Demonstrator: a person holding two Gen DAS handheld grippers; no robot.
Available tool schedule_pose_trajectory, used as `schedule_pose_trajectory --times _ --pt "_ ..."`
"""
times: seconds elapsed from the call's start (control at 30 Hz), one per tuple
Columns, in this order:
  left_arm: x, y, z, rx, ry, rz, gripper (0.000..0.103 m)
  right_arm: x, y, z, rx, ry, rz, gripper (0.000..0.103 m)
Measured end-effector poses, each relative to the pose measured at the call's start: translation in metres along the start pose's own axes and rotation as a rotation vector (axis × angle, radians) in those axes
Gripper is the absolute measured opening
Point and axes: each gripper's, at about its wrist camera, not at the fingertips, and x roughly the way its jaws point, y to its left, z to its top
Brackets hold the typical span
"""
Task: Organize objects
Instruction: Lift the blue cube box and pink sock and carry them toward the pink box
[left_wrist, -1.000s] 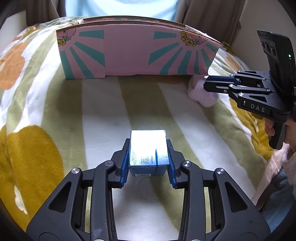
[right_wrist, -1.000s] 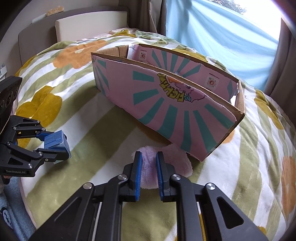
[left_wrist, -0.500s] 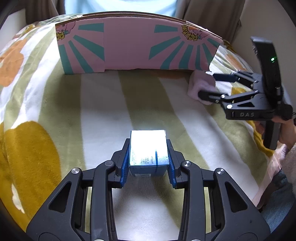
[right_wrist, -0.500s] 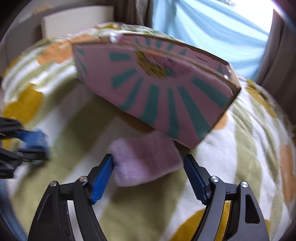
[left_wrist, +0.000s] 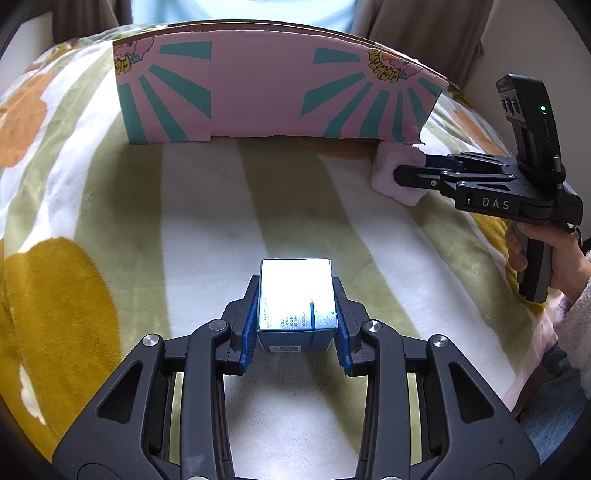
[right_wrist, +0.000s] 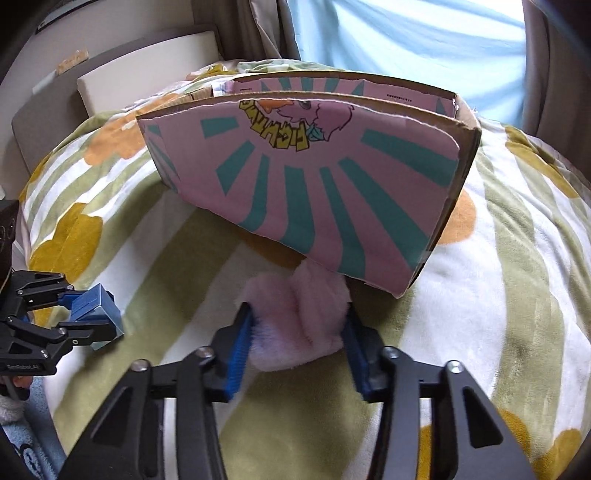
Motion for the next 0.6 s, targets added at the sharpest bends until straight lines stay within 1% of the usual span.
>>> schedule_pose_trajectory --times 0.07,0.2,0.37,0.6 --pt "-0.002 0.000 0.000 -0.001 -0.002 -0.002 0.031 -0.004 0.002 0.000 -0.004 -0.008 0.004 0.034" --pt "-0.006 0.001 -0.001 -0.001 -0.006 -0.004 0.031 -0.009 0.006 0.000 -0.019 -0.020 0.006 0.034" --pt "-0.017 0.001 0.001 0.000 -0.022 -0.012 0.031 -0.019 0.013 0.003 -0.023 -0.039 0.032 0.034" --pt "-0.044 -0.001 0.018 0.021 -0.067 -0.016 0.031 -0.047 0.026 0.020 -0.022 -0.095 0.057 0.034"
